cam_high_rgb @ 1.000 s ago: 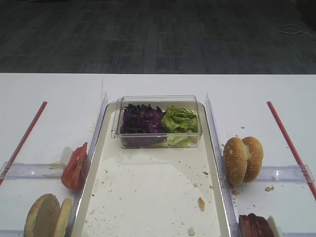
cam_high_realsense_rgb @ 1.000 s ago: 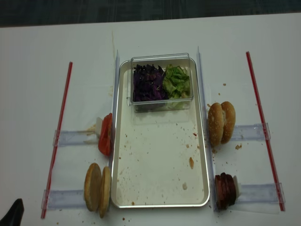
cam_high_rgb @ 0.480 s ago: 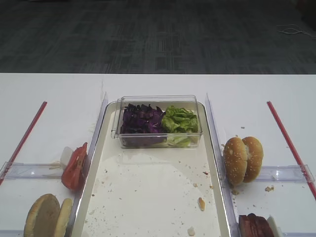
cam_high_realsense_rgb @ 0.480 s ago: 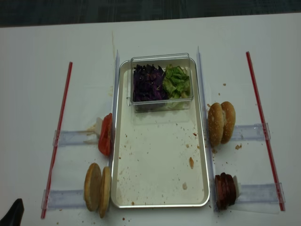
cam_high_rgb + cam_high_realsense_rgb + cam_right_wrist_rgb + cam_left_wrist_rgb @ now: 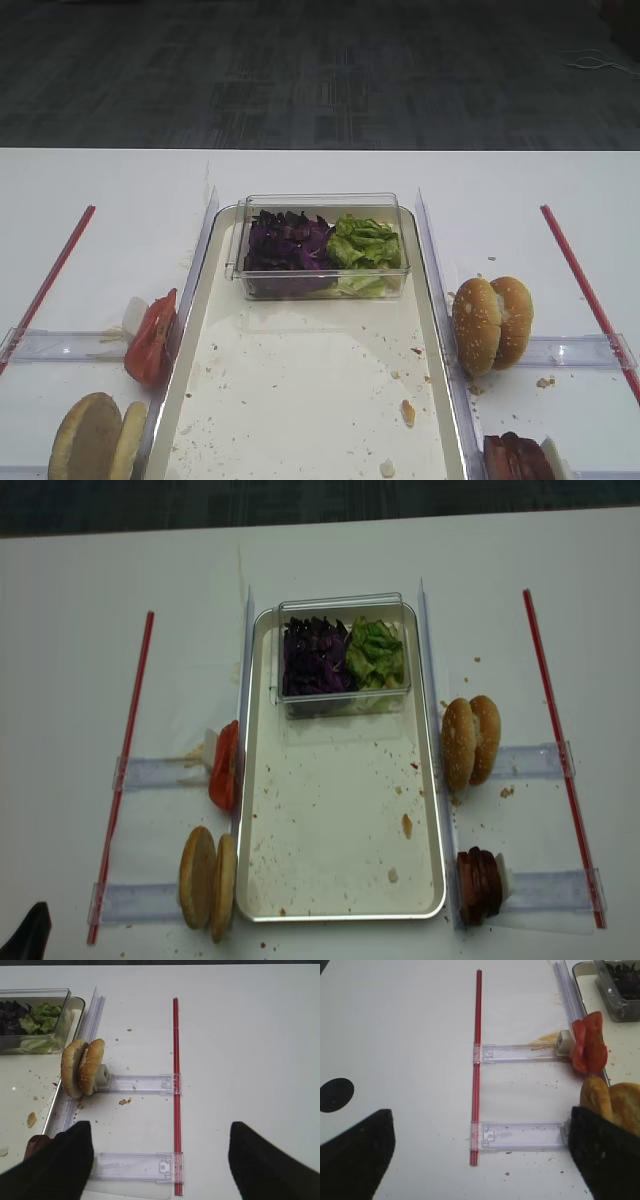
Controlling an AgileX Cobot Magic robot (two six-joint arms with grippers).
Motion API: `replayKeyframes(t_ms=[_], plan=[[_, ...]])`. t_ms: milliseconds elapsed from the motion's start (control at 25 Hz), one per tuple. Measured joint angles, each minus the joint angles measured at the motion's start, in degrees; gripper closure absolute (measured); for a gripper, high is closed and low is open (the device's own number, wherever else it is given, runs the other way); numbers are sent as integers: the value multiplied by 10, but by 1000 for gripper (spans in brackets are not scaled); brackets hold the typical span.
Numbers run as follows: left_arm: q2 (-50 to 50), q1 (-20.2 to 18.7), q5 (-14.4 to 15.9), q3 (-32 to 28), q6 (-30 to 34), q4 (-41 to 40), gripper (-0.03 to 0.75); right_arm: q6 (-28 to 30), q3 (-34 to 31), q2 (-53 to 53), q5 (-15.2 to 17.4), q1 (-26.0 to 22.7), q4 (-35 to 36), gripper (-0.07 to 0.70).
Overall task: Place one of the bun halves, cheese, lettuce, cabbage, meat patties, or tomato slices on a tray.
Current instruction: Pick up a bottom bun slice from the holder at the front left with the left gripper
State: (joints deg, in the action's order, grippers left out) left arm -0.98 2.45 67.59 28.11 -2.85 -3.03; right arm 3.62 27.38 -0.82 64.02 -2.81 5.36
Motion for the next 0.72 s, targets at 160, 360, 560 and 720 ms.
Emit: replayKeyframes(t_ms=[160,360,560,720], plan=[[0,0,1,0,0,0,36,0,0,0,0,0,0,42],[64,0,6,0,0,-1,36,0,0,0,0,0,0,42],[209,0,6,1,0,-8,36,0,0,0,0,0,0,42],[329,0,4,4,0,-15,36,0,0,0,0,0,0,42]])
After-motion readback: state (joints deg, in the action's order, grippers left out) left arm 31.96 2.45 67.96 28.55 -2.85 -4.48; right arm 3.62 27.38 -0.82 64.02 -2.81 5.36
